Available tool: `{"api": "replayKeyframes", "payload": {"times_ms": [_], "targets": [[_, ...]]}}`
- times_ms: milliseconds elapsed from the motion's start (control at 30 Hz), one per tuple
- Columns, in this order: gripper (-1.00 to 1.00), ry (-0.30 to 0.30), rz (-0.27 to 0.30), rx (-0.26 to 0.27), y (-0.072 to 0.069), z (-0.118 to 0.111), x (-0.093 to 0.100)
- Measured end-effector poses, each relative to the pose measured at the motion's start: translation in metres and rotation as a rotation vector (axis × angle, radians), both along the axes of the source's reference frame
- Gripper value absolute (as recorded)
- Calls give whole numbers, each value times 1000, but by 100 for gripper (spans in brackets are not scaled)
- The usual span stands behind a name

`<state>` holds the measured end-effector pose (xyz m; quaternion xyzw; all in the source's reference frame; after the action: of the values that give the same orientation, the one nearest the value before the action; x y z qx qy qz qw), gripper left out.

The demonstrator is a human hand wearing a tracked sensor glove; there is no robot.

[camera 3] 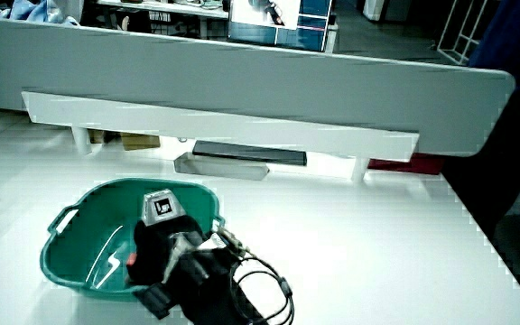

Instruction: Place red block

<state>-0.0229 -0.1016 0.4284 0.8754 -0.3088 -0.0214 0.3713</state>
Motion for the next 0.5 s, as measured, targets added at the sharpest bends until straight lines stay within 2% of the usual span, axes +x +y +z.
{"api": "replayKeyframes", "payload": {"times_ms": [33,267,400,433,467,500], "targets": [[-21,2,0,-23,0,3,1],[-71,-49,40,-27,1,-9,10],[-100,-74,57,21,3,-24,18],[-100,-66,49,25,3,-26,20],[-100,-80,51,7,3,-25,23],[-100,-86,71,24,3,-30,27]]}}
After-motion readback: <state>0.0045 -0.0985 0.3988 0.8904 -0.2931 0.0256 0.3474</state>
